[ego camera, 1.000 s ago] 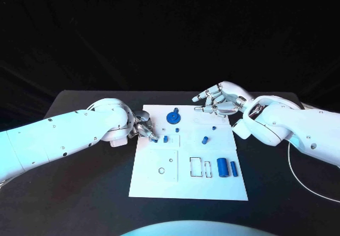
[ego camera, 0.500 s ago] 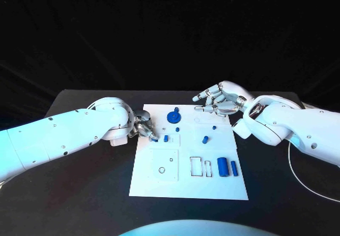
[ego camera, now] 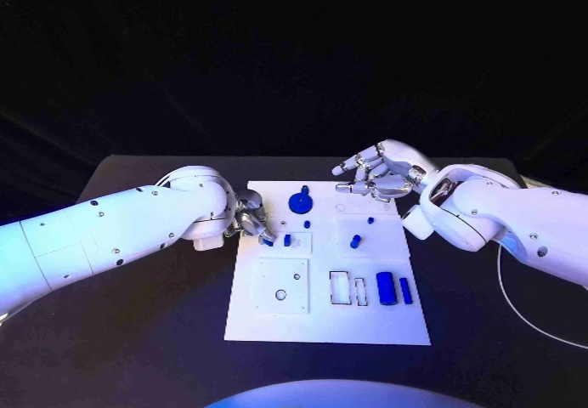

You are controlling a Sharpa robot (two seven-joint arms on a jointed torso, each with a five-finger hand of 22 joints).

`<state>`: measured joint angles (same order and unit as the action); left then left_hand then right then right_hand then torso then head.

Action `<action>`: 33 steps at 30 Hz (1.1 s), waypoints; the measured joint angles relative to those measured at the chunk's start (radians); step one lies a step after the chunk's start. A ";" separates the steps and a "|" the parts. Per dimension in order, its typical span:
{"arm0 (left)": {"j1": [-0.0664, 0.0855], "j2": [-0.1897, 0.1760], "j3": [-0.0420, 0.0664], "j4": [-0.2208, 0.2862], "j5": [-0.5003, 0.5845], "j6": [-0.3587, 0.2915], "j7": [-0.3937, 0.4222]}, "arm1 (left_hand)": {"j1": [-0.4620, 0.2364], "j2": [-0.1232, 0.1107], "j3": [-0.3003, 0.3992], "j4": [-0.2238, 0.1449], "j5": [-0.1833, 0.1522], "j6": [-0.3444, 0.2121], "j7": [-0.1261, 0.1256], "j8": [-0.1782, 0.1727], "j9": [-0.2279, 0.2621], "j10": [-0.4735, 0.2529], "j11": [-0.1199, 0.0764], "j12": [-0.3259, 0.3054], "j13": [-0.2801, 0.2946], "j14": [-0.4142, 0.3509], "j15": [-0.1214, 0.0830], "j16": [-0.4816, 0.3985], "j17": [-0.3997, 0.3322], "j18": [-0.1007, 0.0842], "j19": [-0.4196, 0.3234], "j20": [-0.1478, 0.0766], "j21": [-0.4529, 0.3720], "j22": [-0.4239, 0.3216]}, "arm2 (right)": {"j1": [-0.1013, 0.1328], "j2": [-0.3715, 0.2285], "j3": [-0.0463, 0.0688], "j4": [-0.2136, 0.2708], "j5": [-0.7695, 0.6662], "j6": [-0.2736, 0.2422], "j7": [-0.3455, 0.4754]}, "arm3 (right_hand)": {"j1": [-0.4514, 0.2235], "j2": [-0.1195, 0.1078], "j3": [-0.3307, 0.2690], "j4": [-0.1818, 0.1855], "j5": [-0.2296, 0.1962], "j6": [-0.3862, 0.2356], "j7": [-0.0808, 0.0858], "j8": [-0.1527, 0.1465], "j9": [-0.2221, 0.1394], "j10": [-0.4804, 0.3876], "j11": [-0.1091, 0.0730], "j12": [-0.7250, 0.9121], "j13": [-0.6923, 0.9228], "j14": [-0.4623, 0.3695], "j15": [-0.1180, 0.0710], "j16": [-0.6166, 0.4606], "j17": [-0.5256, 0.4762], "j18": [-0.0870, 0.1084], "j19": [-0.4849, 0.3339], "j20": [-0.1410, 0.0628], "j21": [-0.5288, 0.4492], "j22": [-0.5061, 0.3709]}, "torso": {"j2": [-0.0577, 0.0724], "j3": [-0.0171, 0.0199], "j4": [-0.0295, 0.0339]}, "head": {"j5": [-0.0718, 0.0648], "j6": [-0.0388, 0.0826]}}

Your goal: Assemble the parts on the task board

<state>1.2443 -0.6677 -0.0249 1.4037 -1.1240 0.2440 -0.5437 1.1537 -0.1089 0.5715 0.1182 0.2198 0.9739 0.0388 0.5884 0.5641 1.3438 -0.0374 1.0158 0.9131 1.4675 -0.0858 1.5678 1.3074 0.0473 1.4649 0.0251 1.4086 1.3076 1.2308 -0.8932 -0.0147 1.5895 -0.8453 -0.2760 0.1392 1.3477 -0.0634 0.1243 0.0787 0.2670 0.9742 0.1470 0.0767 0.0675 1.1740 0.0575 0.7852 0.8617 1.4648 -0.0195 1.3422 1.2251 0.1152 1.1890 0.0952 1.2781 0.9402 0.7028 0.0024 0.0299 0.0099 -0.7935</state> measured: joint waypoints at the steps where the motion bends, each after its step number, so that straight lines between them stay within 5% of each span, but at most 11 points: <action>1: 0.001 0.002 0.000 -0.002 0.001 0.003 -0.002 | -0.005 0.003 0.000 0.000 0.000 0.000 0.000 0.000 0.000 0.001 -0.001 0.000 0.000 0.000 0.000 0.000 0.000 0.000 0.000 0.000 0.000 0.000 | 0.000 0.000 0.000 0.000 0.000 0.000 0.000 | 0.000 0.000 0.000 0.000 0.000 0.000 0.000 0.000 0.000 0.000 0.000 0.000 0.000 0.000 0.000 0.000 0.000 0.000 0.000 0.000 0.000 0.000 | 0.000 0.0000 0.0000 | 0.000 -0.001; 10: 0.004 0.016 0.000 -0.015 0.009 0.017 -0.022 | -0.078 0.003 0.032 -0.068 0.000 0.022 -0.004 -0.009 -0.011 0.011 -0.008 0.000 0.006 -0.004 -0.004 0.000 0.000 0.000 0.004 -0.004 0.010 0.000 | 0.000 -0.001 0.000 0.001 0.000 0.000 0.000 | 0.000 0.000 0.000 0.000 0.000 0.000 0.000 0.000 0.000 0.000 0.000 0.000 0.000 0.000 0.000 0.000 0.000 0.000 0.000 0.000 0.000 0.000 | 0.000 -0.0001 0.0000 | -0.003 -0.002; 25: 0.001 0.027 -0.003 -0.018 0.020 0.017 -0.047 | -0.119 0.015 -0.018 -0.029 0.000 0.057 -0.025 -0.020 -0.021 0.023 -0.013 0.011 0.020 0.000 -0.007 0.000 0.000 0.000 0.000 -0.007 0.020 0.000 | 0.000 -0.002 0.000 0.002 0.000 0.000 0.000 | 0.000 0.000 0.000 0.000 0.000 0.000 0.000 0.000 0.000 0.000 0.000 0.000 -0.001 0.000 0.000 0.000 0.000 0.000 0.000 0.000 0.000 -0.003 | 0.000 -0.0012 0.0005 | -0.006 -0.002; 33: 0.000 0.029 -0.003 -0.022 0.020 0.017 -0.058 | -0.167 -0.004 -0.087 0.001 0.000 0.071 -0.025 -0.022 -0.025 0.023 -0.013 0.011 0.023 0.000 -0.007 0.000 0.001 0.000 0.000 -0.007 0.027 0.000 | 0.000 -0.003 0.000 0.002 0.000 0.000 0.000 | 0.000 0.000 0.000 0.000 0.000 0.000 0.000 0.000 0.000 0.000 0.000 0.000 -0.003 0.000 0.000 0.000 -0.002 0.000 0.000 0.000 -0.004 -0.003 | 0.000 -0.0012 0.0006 | -0.007 -0.003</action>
<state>1.2441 -0.6383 -0.0282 1.3815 -1.1035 0.2607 -0.6013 0.9863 -0.1126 0.4842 0.1188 0.2201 1.0453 0.0135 0.5662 0.5387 1.3671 -0.0504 1.0270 0.9364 1.4675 -0.0929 1.5678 1.3081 0.0473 1.4650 0.0179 1.4355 1.3074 1.2309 -0.8960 -0.0147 1.5919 -0.8452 -0.2760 0.1390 1.3477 -0.0635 0.1243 0.0787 0.2670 0.9742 0.1470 0.0767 0.0675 1.1740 0.0575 0.7852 0.8588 1.4648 -0.0195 1.3422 1.2235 0.1153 1.1890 0.0951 1.2742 0.9372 0.7029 0.0012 0.0305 0.0026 -0.7964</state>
